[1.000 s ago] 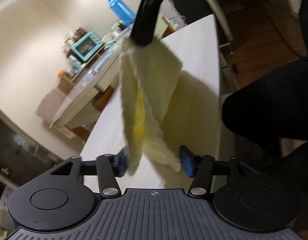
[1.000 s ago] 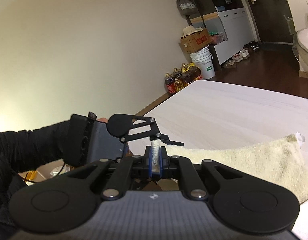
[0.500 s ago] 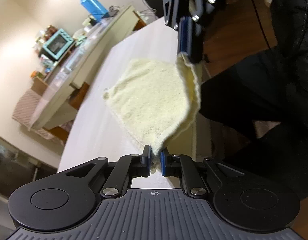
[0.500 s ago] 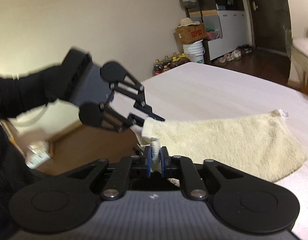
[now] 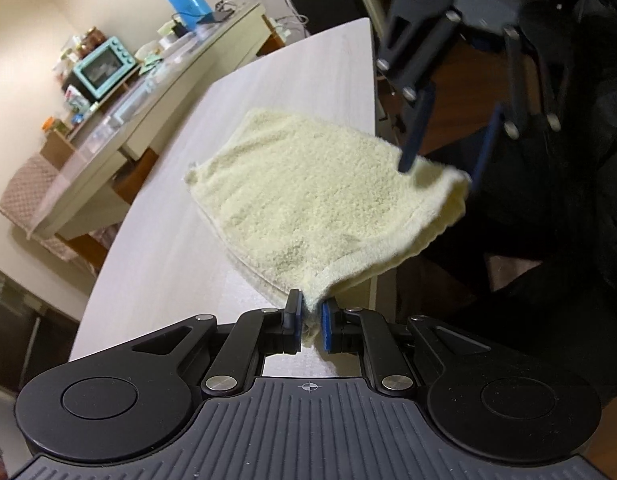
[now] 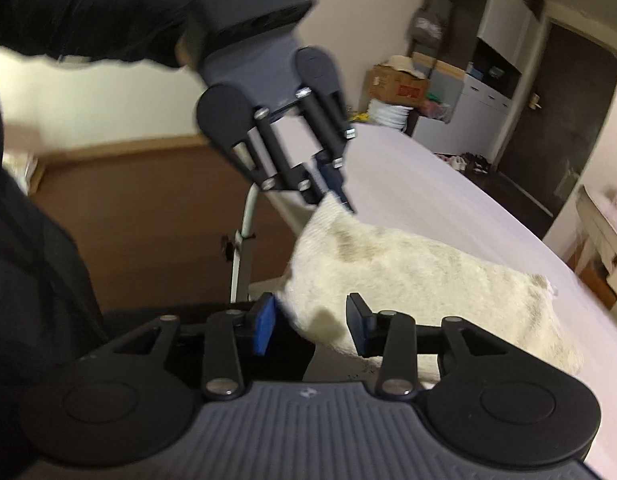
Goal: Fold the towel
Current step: 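Grasp another towel edge with the left gripper while the right gripper holds its edge, then fold the held edges over the towel with both grippers, then open both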
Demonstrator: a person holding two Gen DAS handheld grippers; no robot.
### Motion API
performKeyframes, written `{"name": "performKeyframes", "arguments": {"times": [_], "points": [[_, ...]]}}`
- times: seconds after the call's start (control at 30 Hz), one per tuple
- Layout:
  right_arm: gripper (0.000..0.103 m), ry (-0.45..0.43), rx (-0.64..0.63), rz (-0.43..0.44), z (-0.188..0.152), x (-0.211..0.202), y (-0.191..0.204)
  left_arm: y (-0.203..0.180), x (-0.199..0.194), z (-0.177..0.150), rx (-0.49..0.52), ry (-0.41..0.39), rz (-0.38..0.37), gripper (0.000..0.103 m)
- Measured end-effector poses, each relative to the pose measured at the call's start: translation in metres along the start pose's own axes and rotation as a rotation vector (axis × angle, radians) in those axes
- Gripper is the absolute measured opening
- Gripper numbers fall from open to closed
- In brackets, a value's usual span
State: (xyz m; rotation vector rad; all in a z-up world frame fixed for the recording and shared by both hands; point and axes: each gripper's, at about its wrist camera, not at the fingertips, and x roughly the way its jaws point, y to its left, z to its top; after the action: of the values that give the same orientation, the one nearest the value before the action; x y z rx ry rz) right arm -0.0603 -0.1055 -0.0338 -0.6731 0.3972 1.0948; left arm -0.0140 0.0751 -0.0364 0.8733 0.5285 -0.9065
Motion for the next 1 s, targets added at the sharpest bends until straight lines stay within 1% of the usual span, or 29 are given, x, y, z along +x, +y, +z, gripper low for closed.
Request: {"name": "performKeyframes", "arguments": {"times": [0.07, 0.2, 0.3, 0.33, 0.37, 0.4, 0.43, 0.5, 0.57, 0.63, 0.67, 0.77, 0.83, 0.87, 0.93, 1.0], "points": [[0.045, 0.009, -0.090, -0.041, 0.001, 0.002, 0.012, 0.001, 0.000, 0.000, -0.007, -0.003, -0.002, 0.010], [0.045, 0.020, -0.225, -0.105, 0.003, 0.013, 0.029, 0.002, 0.000, -0.001, -0.016, -0.008, -0.005, 0.010], [0.041, 0.030, -0.280, -0.129, 0.005, 0.019, 0.035, 0.002, 0.000, -0.001, -0.019, -0.010, -0.003, 0.010], [0.039, 0.026, -0.299, -0.134, 0.007, 0.021, 0.037, 0.002, 0.000, -0.001, -0.020, -0.011, -0.002, 0.010], [0.032, 0.027, -0.304, -0.131, 0.007, 0.022, 0.038, 0.001, 0.000, -0.001, -0.020, -0.011, 0.000, 0.010], [0.017, 0.018, -0.308, -0.128, 0.009, 0.022, 0.039, 0.001, 0.000, -0.001, -0.019, -0.011, 0.003, 0.010], [0.010, 0.010, -0.311, -0.125, 0.011, 0.023, 0.040, 0.001, -0.001, -0.001, -0.018, -0.011, 0.005, 0.010], [0.009, 0.006, -0.282, -0.116, 0.014, 0.023, 0.038, 0.001, -0.002, 0.000, -0.011, -0.011, 0.005, 0.010], [0.009, -0.004, -0.192, -0.084, 0.018, 0.020, 0.029, -0.001, -0.005, 0.002, 0.011, -0.001, -0.002, 0.010], [0.009, -0.040, -0.027, -0.021, 0.019, 0.006, 0.007, 0.000, -0.009, 0.005, 0.032, 0.007, -0.011, 0.010], [0.009, -0.054, 0.027, -0.002, 0.019, 0.001, 0.000, 0.001, -0.013, 0.008, 0.049, 0.011, -0.016, 0.010], [0.009, -0.131, 0.321, 0.092, 0.016, -0.016, -0.047, 0.010, -0.020, 0.020, 0.089, 0.022, -0.032, 0.010], [0.008, -0.170, 0.444, 0.125, 0.009, -0.020, -0.070, 0.018, -0.020, 0.030, 0.123, 0.027, -0.035, 0.010], [0.008, -0.180, 0.477, 0.130, 0.005, -0.021, -0.078, 0.024, -0.019, 0.038, 0.146, 0.029, -0.034, 0.010], [0.008, -0.218, 0.586, 0.130, -0.007, -0.023, -0.105, 0.038, -0.013, 0.051, 0.171, 0.028, -0.027, 0.010], [0.008, -0.243, 0.654, 0.119, -0.017, -0.024, -0.123, 0.054, -0.003, 0.063, 0.177, 0.027, -0.031, 0.010]]}}
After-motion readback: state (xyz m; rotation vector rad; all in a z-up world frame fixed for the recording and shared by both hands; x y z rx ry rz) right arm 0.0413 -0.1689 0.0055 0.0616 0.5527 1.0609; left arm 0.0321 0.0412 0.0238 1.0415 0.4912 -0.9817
